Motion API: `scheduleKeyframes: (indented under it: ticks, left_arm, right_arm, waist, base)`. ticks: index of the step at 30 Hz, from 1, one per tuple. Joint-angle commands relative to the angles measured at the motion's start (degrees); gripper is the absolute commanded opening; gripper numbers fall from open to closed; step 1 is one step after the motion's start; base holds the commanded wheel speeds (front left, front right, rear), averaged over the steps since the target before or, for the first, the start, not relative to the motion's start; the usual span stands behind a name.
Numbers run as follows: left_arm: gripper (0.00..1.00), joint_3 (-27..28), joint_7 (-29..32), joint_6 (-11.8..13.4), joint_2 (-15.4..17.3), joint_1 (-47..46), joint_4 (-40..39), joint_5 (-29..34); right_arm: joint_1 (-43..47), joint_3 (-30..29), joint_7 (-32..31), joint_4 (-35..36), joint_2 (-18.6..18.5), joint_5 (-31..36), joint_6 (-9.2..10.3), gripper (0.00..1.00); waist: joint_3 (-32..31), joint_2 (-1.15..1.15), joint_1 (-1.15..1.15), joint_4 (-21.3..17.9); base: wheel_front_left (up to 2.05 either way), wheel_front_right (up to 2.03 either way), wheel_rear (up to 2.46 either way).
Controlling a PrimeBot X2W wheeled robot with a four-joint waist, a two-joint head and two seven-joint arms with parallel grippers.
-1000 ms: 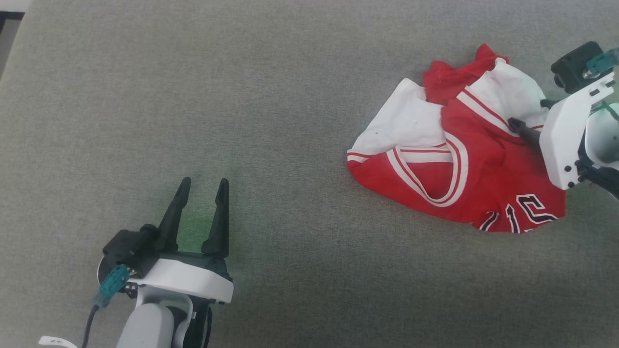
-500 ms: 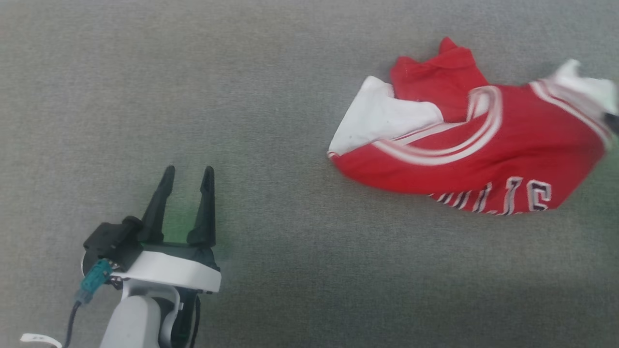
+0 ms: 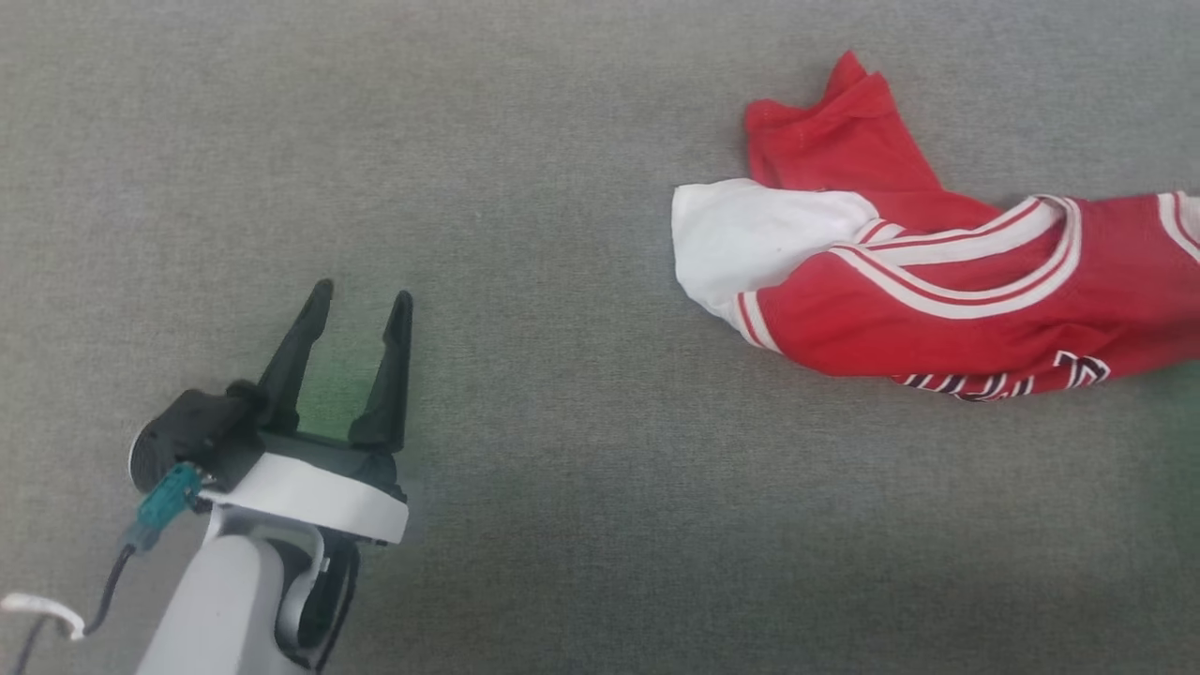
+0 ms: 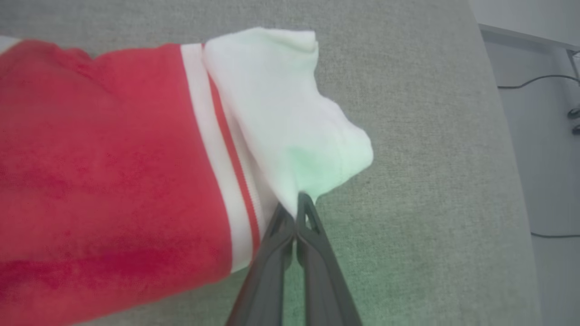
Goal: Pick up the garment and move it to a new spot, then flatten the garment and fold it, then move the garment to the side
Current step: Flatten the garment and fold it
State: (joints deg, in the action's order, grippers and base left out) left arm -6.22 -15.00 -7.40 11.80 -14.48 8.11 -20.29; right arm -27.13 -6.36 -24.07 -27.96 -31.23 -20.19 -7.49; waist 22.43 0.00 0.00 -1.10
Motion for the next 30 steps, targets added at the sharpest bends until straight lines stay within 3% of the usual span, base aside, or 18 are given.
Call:
scheduleKeyframes:
  ticks: [1,2,3,6,10,11,12,16,19,28,30]
  left_arm:
    - [1.00,-2.45,-0.25,-0.11,2.08,-1.66,0.10,-0.94]
    - [1.00,-4.43,-0.25,-0.11,4.16,-2.45,0.27,-1.12]
    - [1.00,-6.95,-0.26,-0.11,6.45,-3.57,0.39,-1.73]
    - [1.00,-17.28,0.14,-0.11,15.03,-8.25,1.74,-3.66]
    - [1.00,-34.09,6.25,-0.10,26.08,-18.27,-0.26,-10.59]
    - [1.00,-42.51,10.25,-0.10,31.04,-24.08,-1.95,-14.02]
    - [1.00,-42.51,10.25,-0.10,31.04,-24.08,-1.95,-14.02]
    - [1.00,-58.49,17.46,-0.10,35.83,-36.79,-5.63,-20.83]
    - [1.00,-65.92,22.73,-0.10,36.25,-45.20,-7.01,-25.54]
    - [1.00,-67.08,38.39,-0.10,34.92,-47.06,-11.66,-27.75]
    - [1.00,-67.06,38.30,-0.10,35.44,-48.14,-11.73,-27.68]
  right_arm:
    - [0.48,-1.45,1.62,0.79,2.09,0.88,-0.01,0.33]
    - [0.68,-2.63,2.57,1.12,3.22,1.71,-0.01,0.78]
    - [0.96,-3.65,3.93,1.88,4.05,2.80,-0.01,1.00]
    - [2.39,-6.35,7.75,4.12,6.92,4.61,-0.01,1.00]
    - [4.34,-9.90,12.32,8.40,10.03,5.94,-0.01,1.00]
    - [4.97,-11.29,13.61,10.55,11.77,5.81,-0.01,1.00]
    - [4.97,-11.29,13.61,10.55,11.77,5.81,-0.01,1.00]
    - [6.24,-13.15,14.62,14.54,14.68,5.97,-0.01,1.00]
    - [6.80,-12.98,14.47,16.65,16.38,6.22,-0.01,1.00]
    - [6.56,-10.56,15.58,18.55,20.11,5.11,-0.01,1.00]
    - [6.39,-10.17,16.05,18.42,20.57,4.98,-0.01,1.00]
  waist:
    - [-0.34,0.00,0.00,-0.57]
    - [-0.54,0.00,0.00,-0.82]
    - [-0.66,0.00,0.00,-1.07]
    - [-1.43,0.00,0.00,-2.03]
    - [-1.95,0.00,0.00,-4.28]
    - [-1.78,0.00,0.00,-5.92]
    - [-1.78,0.00,0.00,-5.92]
    - [-0.83,0.00,0.00,-9.38]
    - [0.28,0.00,0.00,-11.75]
    - [3.81,0.00,0.00,-17.61]
    - [4.40,0.00,0.00,-18.40]
  base:
    - [0.00,0.00,0.00]
    - [0.00,0.00,0.00]
    - [0.00,0.00,0.00]
    - [0.00,0.00,0.00]
    - [0.00,0.00,0.00]
    - [0.00,0.00,0.00]
    - [0.00,0.00,0.00]
    - [0.00,0.00,0.00]
    - [0.00,0.00,0.00]
    - [0.00,0.00,0.00]
    - [0.00,0.00,0.00]
